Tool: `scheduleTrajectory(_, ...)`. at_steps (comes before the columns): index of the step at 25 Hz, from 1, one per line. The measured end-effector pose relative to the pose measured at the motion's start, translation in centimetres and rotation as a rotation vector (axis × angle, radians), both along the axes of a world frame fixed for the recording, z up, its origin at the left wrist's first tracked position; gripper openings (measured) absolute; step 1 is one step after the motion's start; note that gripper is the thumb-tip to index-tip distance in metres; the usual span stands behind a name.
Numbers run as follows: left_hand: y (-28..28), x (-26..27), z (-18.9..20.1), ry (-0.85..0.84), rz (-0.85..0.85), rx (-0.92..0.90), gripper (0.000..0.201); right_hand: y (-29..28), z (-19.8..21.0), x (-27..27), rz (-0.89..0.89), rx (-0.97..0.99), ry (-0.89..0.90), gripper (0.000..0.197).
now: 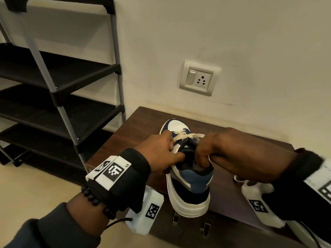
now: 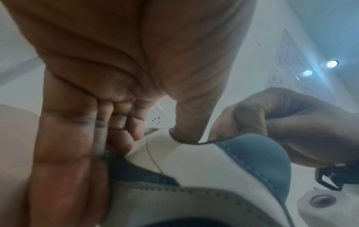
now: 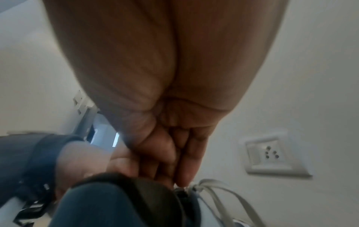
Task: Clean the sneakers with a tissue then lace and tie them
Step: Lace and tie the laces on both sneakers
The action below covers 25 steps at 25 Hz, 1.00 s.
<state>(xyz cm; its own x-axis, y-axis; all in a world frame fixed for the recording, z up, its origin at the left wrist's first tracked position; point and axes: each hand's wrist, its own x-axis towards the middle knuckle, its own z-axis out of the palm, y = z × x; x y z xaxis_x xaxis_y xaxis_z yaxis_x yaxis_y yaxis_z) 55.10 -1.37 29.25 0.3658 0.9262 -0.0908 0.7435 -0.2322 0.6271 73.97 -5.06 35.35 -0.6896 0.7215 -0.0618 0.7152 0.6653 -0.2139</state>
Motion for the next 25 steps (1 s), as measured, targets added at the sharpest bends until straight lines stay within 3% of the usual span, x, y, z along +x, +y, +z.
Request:
scheduleTrajectory(3, -0.1, -0.2, -0.1, -0.082, 0.010, -0.054, 0.025, 1.2, 0.4, -1.8, 0.020, -0.113, -0.130, 0.018)
scheduleTrajectory(5, -0.2, -0.2, 0.1, -0.171, 0.026, -0.116, 0.025, 1.5, 0.4, -2.1, -0.016, -0.170, -0.123, 0.007)
scheduleTrajectory(7, -0.3, -0.2, 0.1, -0.196, 0.023, -0.137, 0.028, 1.7, 0.5, -2.2, 0.000, -0.208, -0.142, 0.017)
scheduleTrajectory(11, -0.6, -0.2, 0.0, -0.206, 0.040, -0.155, 0.022, 2.0, 1.5, -1.6, -0.039, -0.481, -0.057, 0.009)
scheduleTrajectory(15, -0.8, 0.1, -0.2, -0.247, 0.056, -0.226, 0.029, 2.1, 0.7, -3.7, 0.002, -0.182, -0.587, 0.020)
scheduleTrajectory(17, -0.9, 0.4, -0.2, -0.283, 0.060, -0.264, 0.025, 1.9, -0.2, -5.2, 0.016, -0.074, -0.748, 0.028)
scheduleTrajectory(18, -0.9, 0.5, -0.3, -0.294, 0.061, -0.279, 0.023, 1.9, -0.1, -5.5, 0.034, -0.052, -0.779, 0.029)
scheduleTrajectory(22, -0.7, 0.2, -0.3, -0.339, 0.060, -0.369, 0.027, 2.2, 1.4, -4.6, 0.023, -0.274, -0.655, 0.026)
scheduleTrajectory(25, -0.8, 0.4, -0.5, -0.316, 0.062, -0.362, 0.026, 2.7, 0.7, -4.6, 0.112, -0.206, -0.658, 0.019)
